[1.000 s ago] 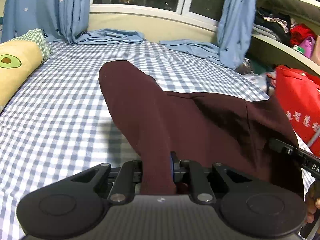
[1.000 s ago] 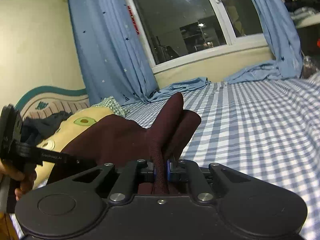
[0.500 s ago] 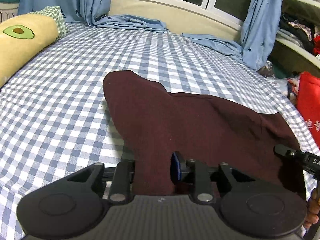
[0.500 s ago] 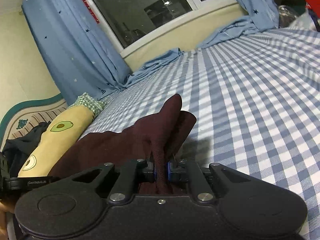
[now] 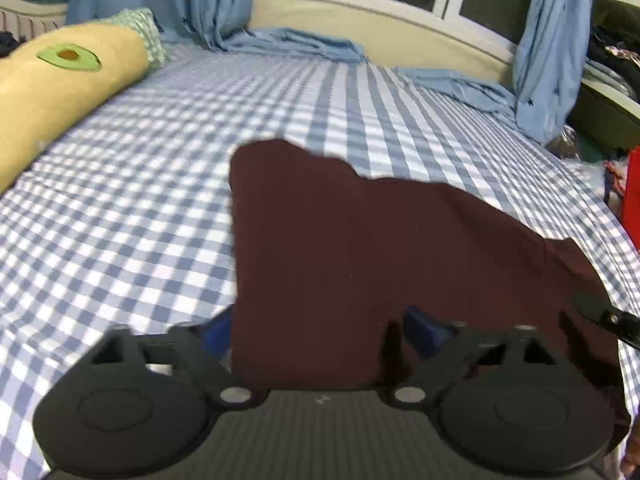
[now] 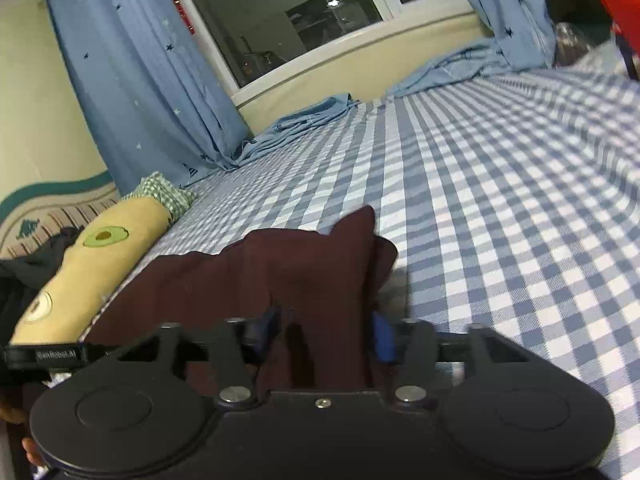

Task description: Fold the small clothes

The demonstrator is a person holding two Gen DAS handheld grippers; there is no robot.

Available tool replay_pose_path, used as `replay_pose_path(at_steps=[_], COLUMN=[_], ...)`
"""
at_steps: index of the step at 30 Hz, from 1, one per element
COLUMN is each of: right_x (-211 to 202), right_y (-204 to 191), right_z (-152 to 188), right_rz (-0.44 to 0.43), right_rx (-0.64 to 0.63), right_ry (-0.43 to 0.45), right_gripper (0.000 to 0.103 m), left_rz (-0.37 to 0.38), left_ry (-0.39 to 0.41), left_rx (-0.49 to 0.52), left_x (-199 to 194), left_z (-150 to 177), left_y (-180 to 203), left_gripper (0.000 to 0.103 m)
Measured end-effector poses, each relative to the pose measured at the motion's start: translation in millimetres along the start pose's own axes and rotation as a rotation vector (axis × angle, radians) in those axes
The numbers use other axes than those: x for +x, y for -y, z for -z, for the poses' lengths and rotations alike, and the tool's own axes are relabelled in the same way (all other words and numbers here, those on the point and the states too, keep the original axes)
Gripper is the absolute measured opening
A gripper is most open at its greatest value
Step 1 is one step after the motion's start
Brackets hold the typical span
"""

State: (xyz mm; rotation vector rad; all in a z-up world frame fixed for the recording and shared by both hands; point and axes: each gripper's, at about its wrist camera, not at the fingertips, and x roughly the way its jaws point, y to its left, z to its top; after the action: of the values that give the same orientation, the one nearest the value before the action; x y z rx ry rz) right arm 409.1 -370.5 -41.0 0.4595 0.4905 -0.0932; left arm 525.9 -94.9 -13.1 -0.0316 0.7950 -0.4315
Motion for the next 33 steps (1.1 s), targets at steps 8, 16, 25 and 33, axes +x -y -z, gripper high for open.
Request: replay_pose_path(at_steps=[8, 16, 25, 33], right_x=[-33.8, -108.5, -203.0, -272.5], right_y=[-20.2, -55.0, -88.3, -105.5], right_z=[0.7, 15.5, 59.7, 107.1], right_rz=[0.051, 0.063, 0.065, 0.073], right_rx=[-0.07, -0.183, -0.268, -0.305], right_ry=[0.08, 0.217, 0.315, 0.371], right_gripper=[0.092, 0.102, 0.103, 0.103], left_rz=[-0.037, -0.108, -0.122, -0.153], left_ry=[0.067, 0.212, 0.344, 0.424], left_rx=[-0.01, 0.046, 0.073, 0.09], left_x=[-49.0, -136.3, -230.7, -291.2], left_z=[4.3, 41.2, 106.1, 166.7], left_y=[3.7, 12.6, 16.6, 11.5], left_gripper=[0.102, 0.102, 0.102, 0.102])
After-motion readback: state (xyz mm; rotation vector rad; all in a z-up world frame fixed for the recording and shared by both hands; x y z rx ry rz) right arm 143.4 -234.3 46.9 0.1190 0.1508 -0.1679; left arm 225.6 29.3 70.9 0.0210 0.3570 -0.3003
